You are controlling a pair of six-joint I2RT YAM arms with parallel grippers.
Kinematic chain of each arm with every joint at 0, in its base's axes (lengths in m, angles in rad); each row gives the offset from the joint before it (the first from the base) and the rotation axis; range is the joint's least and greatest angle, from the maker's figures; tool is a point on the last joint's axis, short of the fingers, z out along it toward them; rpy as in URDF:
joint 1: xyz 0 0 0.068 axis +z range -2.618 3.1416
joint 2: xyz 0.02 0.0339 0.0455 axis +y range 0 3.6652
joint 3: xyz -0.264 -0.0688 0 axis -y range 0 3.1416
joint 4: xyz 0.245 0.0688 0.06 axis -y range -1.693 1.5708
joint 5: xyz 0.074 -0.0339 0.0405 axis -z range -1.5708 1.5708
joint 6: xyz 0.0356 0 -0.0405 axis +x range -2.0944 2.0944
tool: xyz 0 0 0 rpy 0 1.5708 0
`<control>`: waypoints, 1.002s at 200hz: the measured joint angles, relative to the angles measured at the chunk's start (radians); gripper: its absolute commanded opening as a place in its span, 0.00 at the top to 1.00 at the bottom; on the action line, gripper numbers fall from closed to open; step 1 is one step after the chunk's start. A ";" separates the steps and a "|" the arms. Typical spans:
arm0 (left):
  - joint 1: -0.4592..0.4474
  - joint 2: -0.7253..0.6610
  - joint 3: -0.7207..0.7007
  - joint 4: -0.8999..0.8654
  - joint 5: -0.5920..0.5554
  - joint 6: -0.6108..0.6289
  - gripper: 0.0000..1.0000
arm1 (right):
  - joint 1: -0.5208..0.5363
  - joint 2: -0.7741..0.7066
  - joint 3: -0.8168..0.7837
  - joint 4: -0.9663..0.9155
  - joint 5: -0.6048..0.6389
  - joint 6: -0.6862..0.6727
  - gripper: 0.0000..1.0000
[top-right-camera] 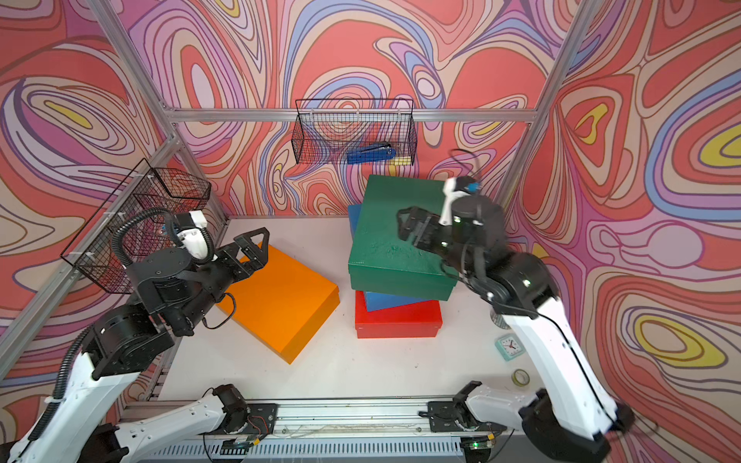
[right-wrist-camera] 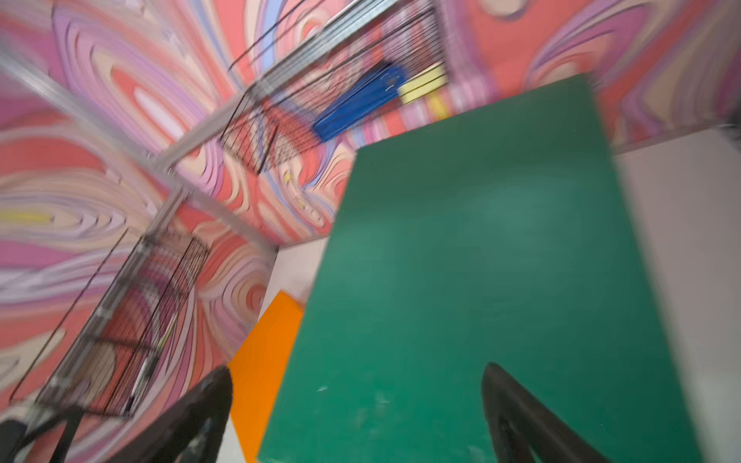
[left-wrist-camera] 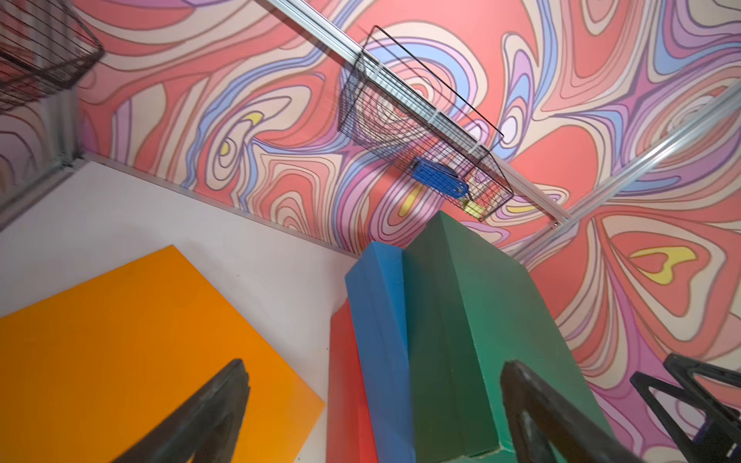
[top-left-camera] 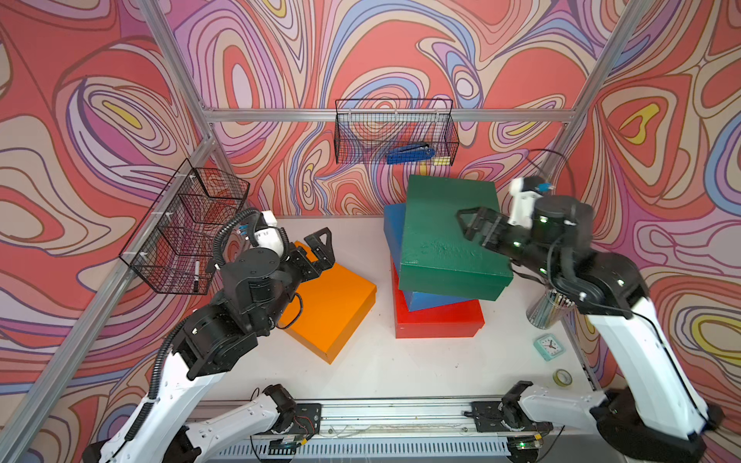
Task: Stack the shoeboxes
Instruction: Adjust the shoebox.
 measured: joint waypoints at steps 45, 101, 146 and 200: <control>0.048 0.049 0.009 -0.128 -0.025 -0.006 0.00 | 0.344 0.578 0.574 -0.019 0.087 -0.151 0.02; 0.269 -0.028 -0.101 -0.292 0.050 -0.114 0.00 | 0.402 0.798 0.572 -0.033 0.074 -0.165 0.02; 0.541 -0.056 -0.391 -0.285 0.301 -0.204 0.00 | 0.399 0.847 0.366 0.012 0.046 -0.119 0.02; 0.647 -0.109 -0.552 -0.257 0.467 -0.249 0.00 | 0.257 0.891 0.160 0.123 -0.047 -0.060 0.02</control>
